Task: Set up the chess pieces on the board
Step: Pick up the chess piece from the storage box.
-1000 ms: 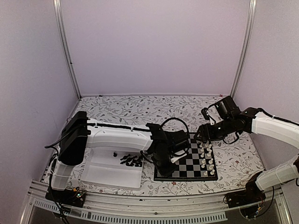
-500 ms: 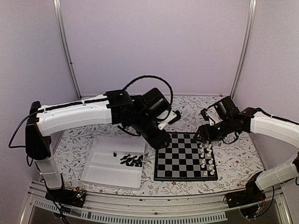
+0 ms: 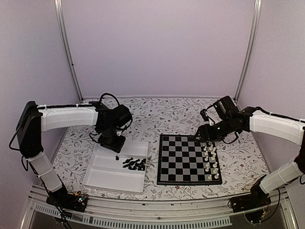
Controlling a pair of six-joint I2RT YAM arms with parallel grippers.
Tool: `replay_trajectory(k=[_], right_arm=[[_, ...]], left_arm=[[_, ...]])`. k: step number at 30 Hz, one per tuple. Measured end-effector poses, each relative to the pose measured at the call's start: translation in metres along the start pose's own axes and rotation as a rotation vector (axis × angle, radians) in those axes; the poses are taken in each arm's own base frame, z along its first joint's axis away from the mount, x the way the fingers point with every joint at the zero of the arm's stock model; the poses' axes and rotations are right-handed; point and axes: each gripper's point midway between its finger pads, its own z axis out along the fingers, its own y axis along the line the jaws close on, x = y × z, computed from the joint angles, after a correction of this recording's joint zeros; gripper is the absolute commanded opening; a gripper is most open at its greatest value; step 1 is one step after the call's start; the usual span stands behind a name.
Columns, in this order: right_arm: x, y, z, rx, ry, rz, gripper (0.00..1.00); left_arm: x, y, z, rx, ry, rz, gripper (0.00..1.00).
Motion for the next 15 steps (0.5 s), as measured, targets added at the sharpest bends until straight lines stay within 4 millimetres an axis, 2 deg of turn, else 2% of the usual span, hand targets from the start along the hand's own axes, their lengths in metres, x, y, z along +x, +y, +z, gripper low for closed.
replay_trajectory(k=[5, 12, 15], right_arm=[[-0.003, 0.000, 0.005, -0.002, 0.003, -0.002, 0.67], [-0.006, 0.002, 0.005, -0.010, 0.001, -0.008, 0.67], [-0.005, 0.003, 0.005, -0.013, 0.004, -0.007, 0.67]], left_arm=[[0.011, 0.008, 0.014, 0.002, 0.037, -0.034, 0.38], [0.008, 0.003, 0.019, 0.043, 0.015, -0.082, 0.35], [0.012, 0.002, 0.021, 0.055, 0.013, -0.109, 0.27]])
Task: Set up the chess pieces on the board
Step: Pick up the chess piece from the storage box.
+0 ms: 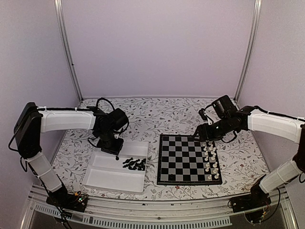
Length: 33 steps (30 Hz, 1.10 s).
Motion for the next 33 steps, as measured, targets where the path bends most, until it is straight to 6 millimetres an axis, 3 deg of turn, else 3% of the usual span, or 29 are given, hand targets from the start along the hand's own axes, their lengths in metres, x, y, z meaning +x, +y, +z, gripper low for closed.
replay_trajectory(k=[9, 21, 33], right_arm=[[0.002, -0.002, 0.006, 0.002, 0.017, 0.001, 0.67], [-0.004, -0.001, 0.014, 0.000, 0.030, -0.014, 0.67], [-0.010, 0.001, 0.019, -0.004, 0.036, -0.018, 0.67]], left_arm=[[0.006, 0.001, 0.009, 0.001, 0.008, -0.049, 0.31], [-0.010, -0.007, 0.015, 0.013, -0.024, -0.044, 0.29], [-0.013, -0.009, 0.005, 0.028, -0.056, -0.068, 0.31]])
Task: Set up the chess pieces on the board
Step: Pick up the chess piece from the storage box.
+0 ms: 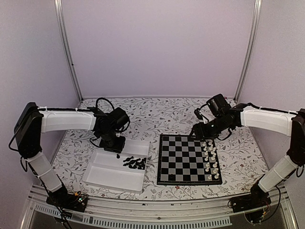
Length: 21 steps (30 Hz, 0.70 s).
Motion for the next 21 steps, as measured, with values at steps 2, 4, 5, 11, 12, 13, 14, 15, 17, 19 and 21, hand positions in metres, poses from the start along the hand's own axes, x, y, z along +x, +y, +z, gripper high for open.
replay_trajectory(k=[2, 4, 5, 11, 12, 13, 14, 15, 17, 19, 21], right_arm=[[-0.001, 0.001, 0.001, -0.005, 0.004, -0.001, 0.67], [-0.002, 0.002, 0.003, -0.009, 0.006, -0.002, 0.67], [-0.002, 0.002, 0.003, -0.011, 0.008, -0.002, 0.67], [-0.004, 0.003, 0.004, -0.015, 0.009, -0.013, 0.67], [-0.004, 0.003, 0.004, -0.016, 0.009, -0.014, 0.67], [-0.004, 0.003, 0.004, -0.016, 0.009, -0.015, 0.68], [-0.004, 0.003, 0.004, -0.016, 0.010, -0.016, 0.67], [-0.004, 0.003, 0.004, -0.016, 0.010, -0.016, 0.67], [-0.004, 0.004, 0.004, -0.018, 0.011, -0.016, 0.67], [-0.004, 0.004, 0.004, -0.019, 0.010, -0.016, 0.67], [-0.004, 0.004, 0.004, -0.020, 0.010, -0.016, 0.67]], left_arm=[[-0.001, 0.000, -0.004, 0.006, -0.010, -0.004, 0.30], [0.000, 0.000, -0.004, 0.003, -0.010, -0.004, 0.29], [0.001, 0.001, -0.002, 0.000, -0.006, -0.003, 0.29], [0.012, 0.005, 0.006, -0.008, 0.022, -0.003, 0.31], [0.013, 0.005, 0.007, -0.009, 0.024, -0.003, 0.31], [0.013, 0.005, 0.008, -0.008, 0.024, -0.002, 0.31], [0.013, 0.005, 0.009, -0.008, 0.025, -0.002, 0.31], [0.013, 0.005, 0.010, -0.009, 0.026, -0.001, 0.31], [0.012, 0.004, 0.015, -0.010, 0.026, 0.004, 0.30], [0.013, 0.003, 0.022, -0.017, 0.034, 0.010, 0.28], [0.014, 0.004, 0.029, -0.028, 0.047, 0.019, 0.24]])
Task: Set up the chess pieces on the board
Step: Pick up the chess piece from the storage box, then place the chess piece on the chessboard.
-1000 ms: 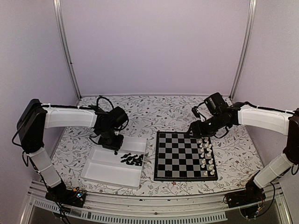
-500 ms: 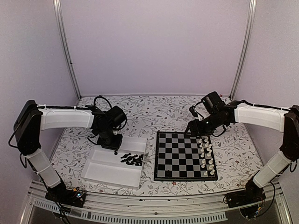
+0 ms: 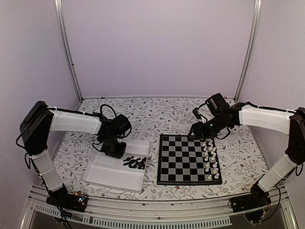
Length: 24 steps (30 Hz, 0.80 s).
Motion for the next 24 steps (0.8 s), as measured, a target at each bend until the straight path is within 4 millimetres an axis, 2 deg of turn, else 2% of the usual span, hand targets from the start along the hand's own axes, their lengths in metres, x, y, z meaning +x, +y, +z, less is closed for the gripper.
replay_trajectory(k=[3, 8, 13, 16, 19, 24], right_arm=[[0.001, 0.000, 0.000, 0.000, 0.002, 0.002, 0.67], [0.007, -0.001, -0.003, 0.000, 0.001, 0.012, 0.67], [0.016, -0.003, -0.007, 0.001, 0.002, 0.032, 0.67], [0.023, -0.005, -0.008, 0.002, 0.007, 0.049, 0.67], [0.026, -0.006, -0.008, 0.003, 0.009, 0.057, 0.67], [0.025, -0.004, -0.012, -0.001, -0.003, 0.062, 0.67]], left_arm=[[0.000, 0.002, 0.007, -0.020, 0.004, 0.010, 0.18], [-0.001, 0.002, 0.006, -0.028, -0.004, 0.021, 0.11], [-0.002, -0.008, -0.014, -0.014, -0.025, 0.062, 0.11], [-0.007, -0.030, -0.038, 0.030, -0.068, 0.114, 0.11], [-0.015, -0.059, -0.062, 0.087, -0.117, 0.181, 0.11], [-0.020, -0.111, -0.085, 0.183, -0.163, 0.329, 0.11]])
